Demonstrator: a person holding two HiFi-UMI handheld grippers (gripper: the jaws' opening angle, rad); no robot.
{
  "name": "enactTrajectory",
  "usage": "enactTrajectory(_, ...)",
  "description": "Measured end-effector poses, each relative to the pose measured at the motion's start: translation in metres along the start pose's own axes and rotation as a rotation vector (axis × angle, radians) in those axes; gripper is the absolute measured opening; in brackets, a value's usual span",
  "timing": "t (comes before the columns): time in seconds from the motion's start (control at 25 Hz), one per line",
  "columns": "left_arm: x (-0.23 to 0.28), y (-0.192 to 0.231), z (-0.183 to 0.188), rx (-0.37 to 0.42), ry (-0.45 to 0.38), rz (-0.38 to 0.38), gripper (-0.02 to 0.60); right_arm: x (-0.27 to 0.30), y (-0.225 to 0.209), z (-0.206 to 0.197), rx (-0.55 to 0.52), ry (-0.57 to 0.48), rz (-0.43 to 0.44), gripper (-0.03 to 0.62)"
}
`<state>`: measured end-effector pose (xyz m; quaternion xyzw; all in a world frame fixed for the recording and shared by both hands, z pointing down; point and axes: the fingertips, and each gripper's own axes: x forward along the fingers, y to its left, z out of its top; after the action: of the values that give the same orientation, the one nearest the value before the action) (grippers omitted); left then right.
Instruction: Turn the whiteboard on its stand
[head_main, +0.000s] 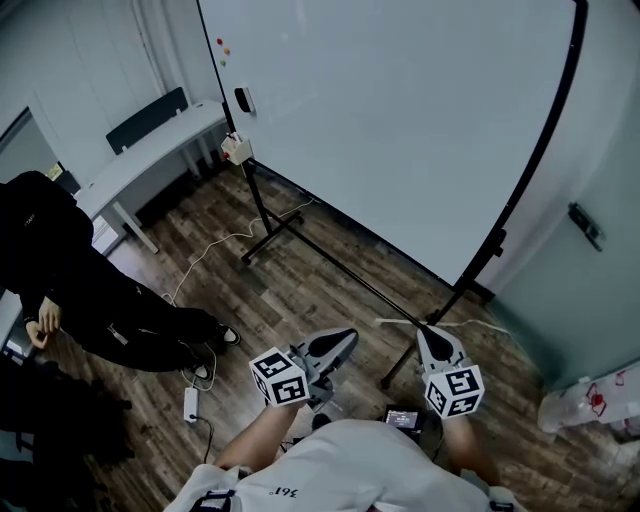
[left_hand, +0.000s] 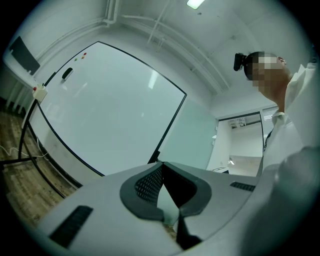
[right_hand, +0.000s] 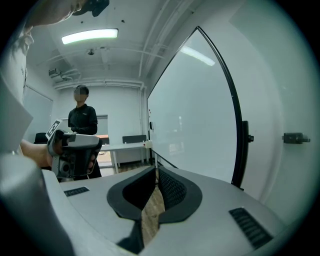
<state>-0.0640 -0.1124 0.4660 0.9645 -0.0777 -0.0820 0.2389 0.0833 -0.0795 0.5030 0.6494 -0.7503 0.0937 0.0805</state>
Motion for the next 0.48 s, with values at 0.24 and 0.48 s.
enactTrajectory(0.24,0.0023,0.0031,0.0003,0.012,-0.005,-0.01,0.008,0.0041,-0.0001,0.002,-0.007,0.002,0.012,0.035)
enactTrajectory(0.48,0.0017,0.0038,0.003,0.013,-0.006,-0.007,0.008,0.0066,0.0062,0.0043,-0.012,0.003,0.032,0.032)
